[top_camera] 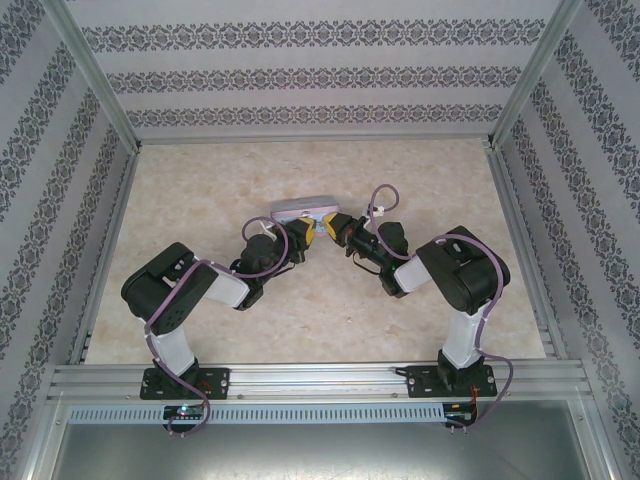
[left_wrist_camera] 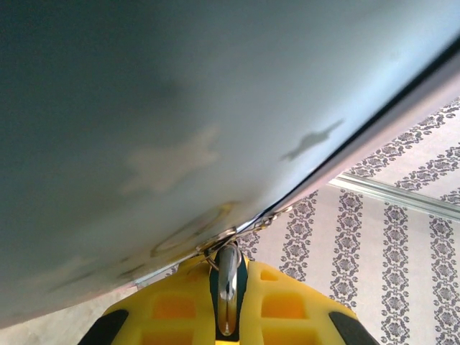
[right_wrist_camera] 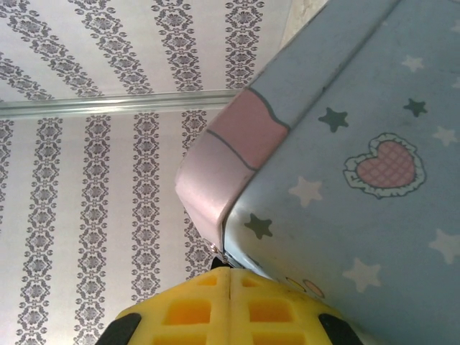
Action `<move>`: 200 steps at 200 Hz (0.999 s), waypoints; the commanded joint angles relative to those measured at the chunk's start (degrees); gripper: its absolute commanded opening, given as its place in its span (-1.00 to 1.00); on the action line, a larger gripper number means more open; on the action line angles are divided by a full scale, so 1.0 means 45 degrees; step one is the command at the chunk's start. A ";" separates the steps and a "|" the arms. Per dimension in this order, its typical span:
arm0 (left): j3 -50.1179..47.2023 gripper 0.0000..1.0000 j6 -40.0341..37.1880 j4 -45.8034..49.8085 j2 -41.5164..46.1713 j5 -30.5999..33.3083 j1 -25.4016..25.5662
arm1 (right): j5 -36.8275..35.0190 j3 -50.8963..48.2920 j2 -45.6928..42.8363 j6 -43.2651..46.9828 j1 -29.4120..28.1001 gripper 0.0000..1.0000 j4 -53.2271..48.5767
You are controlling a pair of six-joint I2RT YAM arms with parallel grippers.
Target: Unlock a padlock with a key
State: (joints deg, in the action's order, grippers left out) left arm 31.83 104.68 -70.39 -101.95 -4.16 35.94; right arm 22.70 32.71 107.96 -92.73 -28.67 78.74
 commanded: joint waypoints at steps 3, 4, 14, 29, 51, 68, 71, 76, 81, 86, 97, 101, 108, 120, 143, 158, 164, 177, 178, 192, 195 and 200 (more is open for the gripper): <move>0.0411 -1.00 0.0062 -0.2406 0.0059 -0.1913 0.0841 | 0.0780 -0.0042 0.0267 -0.0351 -0.0773 -1.00 0.0139; 0.0419 -1.00 0.0060 -0.2405 0.0059 -0.1920 0.0841 | 0.0788 -0.0042 0.0267 -0.0351 -0.0766 -1.00 0.0129; 0.0395 -1.00 0.0038 -0.2385 0.0041 -0.1924 0.0842 | 0.0773 -0.0042 0.0285 -0.0392 -0.0778 -1.00 0.0139; 0.0444 -1.00 0.0000 -0.2337 0.0000 -0.1984 0.0860 | 0.0825 0.0081 0.0413 -0.0426 -0.0768 -1.00 0.0128; 0.0543 -1.00 -0.0103 -0.2068 -0.0020 -0.2221 0.0899 | 0.0912 0.0399 0.0689 -0.0506 -0.0902 -1.00 0.0139; 0.0600 -1.00 -0.0194 -0.1938 -0.0020 -0.2331 0.0919 | 0.0927 0.0586 0.0860 -0.0518 -0.1060 -1.00 0.0121; 0.0611 -1.00 -0.0208 -0.1922 -0.0010 -0.2341 0.0919 | 0.0924 0.0610 0.0885 -0.0518 -0.1080 -1.00 0.0137; 0.0651 -1.00 -0.0213 -0.1902 -0.0029 -0.2355 0.0919 | 0.0927 0.0638 0.0909 -0.0510 -0.1091 -1.00 0.0139; 0.0673 -1.00 -0.0225 -0.1835 -0.0002 -0.2404 0.0924 | 0.0898 0.0651 0.0925 -0.0482 -0.1108 -1.00 0.0139; 0.0693 -1.00 -0.0246 -0.1769 0.0000 -0.2451 0.0937 | 0.0905 0.0678 0.0930 -0.0462 -0.1110 -1.00 0.0116; 0.0700 -1.00 -0.0312 -0.1717 -0.0003 -0.2463 0.0958 | 0.0917 0.0785 0.0958 -0.0465 -0.1110 -1.00 0.0119; 0.0724 -1.00 -0.0326 -0.1702 -0.0019 -0.2482 0.0958 | 0.0963 0.0845 0.0991 -0.0453 -0.1110 -1.00 0.0112; 0.0738 -1.00 -0.0343 -0.1702 -0.0037 -0.2475 0.0977 | 0.0990 0.0923 0.1006 -0.0434 -0.1125 -1.00 0.0066; 0.0789 -1.00 -0.0334 -0.1705 -0.0112 -0.2516 0.0977 | 0.0989 0.1039 0.1018 -0.0356 -0.1167 -1.00 -0.0113; 0.0919 -1.00 -0.0385 -0.1663 -0.0268 -0.2573 0.1016 | 0.1030 0.1282 0.1238 -0.0304 -0.1367 -1.00 -0.0169; 0.0963 -1.00 -0.0411 -0.1737 -0.0423 -0.2561 0.1055 | 0.1007 0.1419 0.1413 -0.0265 -0.1599 -1.00 -0.0213; 0.1006 -1.00 -0.0466 -0.1740 -0.0492 -0.2569 0.1055 | 0.1008 0.1475 0.1483 -0.0267 -0.1712 -1.00 -0.0231; 0.1080 -1.00 -0.0600 -0.1682 -0.0667 -0.2560 0.1090 | 0.0987 0.1646 0.1637 -0.0252 -0.1970 -1.00 -0.0324; 0.1075 -1.00 -0.0603 -0.1682 -0.0685 -0.2556 0.1092 | 0.0979 0.1652 0.1645 -0.0233 -0.2009 -1.00 -0.0327; 0.1147 -1.00 -0.0718 -0.1760 -0.0948 -0.2607 0.1114 | 0.1056 0.1894 0.1812 -0.0229 -0.2280 -1.00 -0.0430; 0.1158 -1.00 -0.0706 -0.1775 -0.1010 -0.2612 0.1131 | 0.1058 0.1936 0.1836 -0.0226 -0.2316 -1.00 -0.0413; 0.1135 -1.00 -0.0705 -0.1825 -0.1113 -0.2591 0.1143 | 0.1053 0.1995 0.1881 -0.0250 -0.2385 -1.00 -0.0393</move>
State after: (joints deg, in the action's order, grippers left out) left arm 32.08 103.68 -69.76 -105.49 -0.62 36.01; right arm 19.07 37.43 114.59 -94.54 -31.53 77.21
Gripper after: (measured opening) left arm 0.088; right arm 0.059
